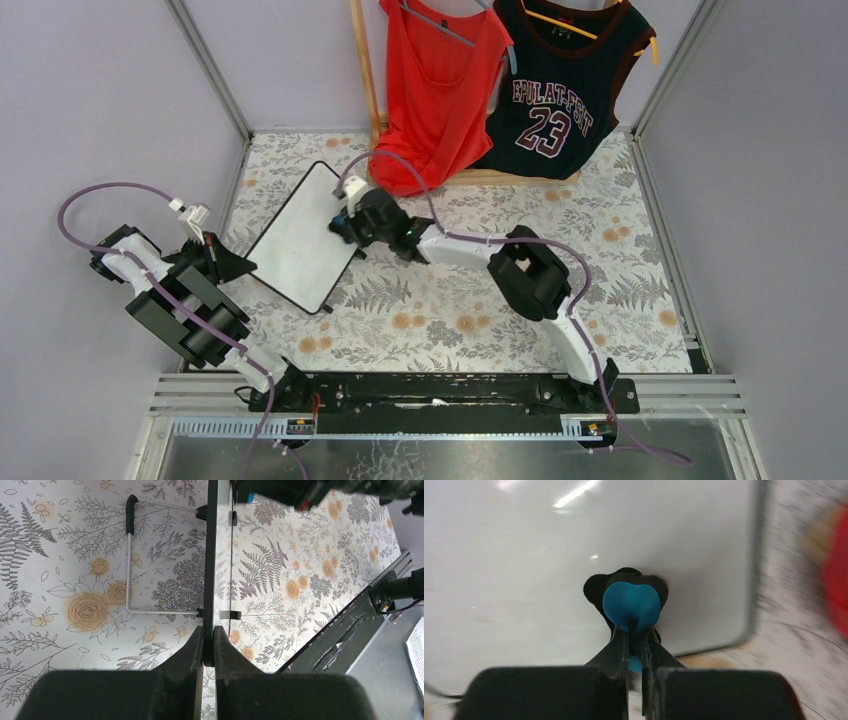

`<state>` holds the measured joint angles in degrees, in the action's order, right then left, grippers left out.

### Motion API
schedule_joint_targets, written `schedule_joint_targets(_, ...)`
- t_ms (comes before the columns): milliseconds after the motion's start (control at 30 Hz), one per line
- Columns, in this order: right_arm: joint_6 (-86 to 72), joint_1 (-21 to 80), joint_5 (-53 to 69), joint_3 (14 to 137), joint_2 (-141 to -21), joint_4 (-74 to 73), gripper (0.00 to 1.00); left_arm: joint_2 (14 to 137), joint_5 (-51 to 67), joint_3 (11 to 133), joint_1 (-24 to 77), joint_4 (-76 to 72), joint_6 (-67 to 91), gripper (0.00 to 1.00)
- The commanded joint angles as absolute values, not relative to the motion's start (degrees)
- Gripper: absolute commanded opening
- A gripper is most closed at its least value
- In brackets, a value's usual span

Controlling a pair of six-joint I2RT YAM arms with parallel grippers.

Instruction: Erase the whiteboard

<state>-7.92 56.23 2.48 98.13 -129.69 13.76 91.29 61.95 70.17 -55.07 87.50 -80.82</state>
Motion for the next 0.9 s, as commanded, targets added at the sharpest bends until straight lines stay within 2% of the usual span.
schedule_joint_targets(0, -4.46, 52.05, -4.66, 94.74, -122.56, 10.96, 0.00, 91.89, 49.92, 69.08, -54.15, 83.23, -85.47, 0.00)
schedule_joint_targets(167, -4.37, 50.09, -8.90, 94.67, -115.30, -2.61, 0.00, 91.85, 50.08, 69.52, -54.23, 83.19, -84.86, 0.00)
schedule_joint_targets(533, -9.13, 42.02, -11.14, 81.56, -93.90, -30.06, 0.00, 92.60, 50.21, 70.52, -54.21, 83.14, -83.56, 0.00)
schedule_joint_targets(867, -14.00, 37.19, -10.04, 60.56, -76.56, -37.05, 0.00, 92.72, 50.73, 72.11, -54.16, 83.15, -81.95, 0.00)
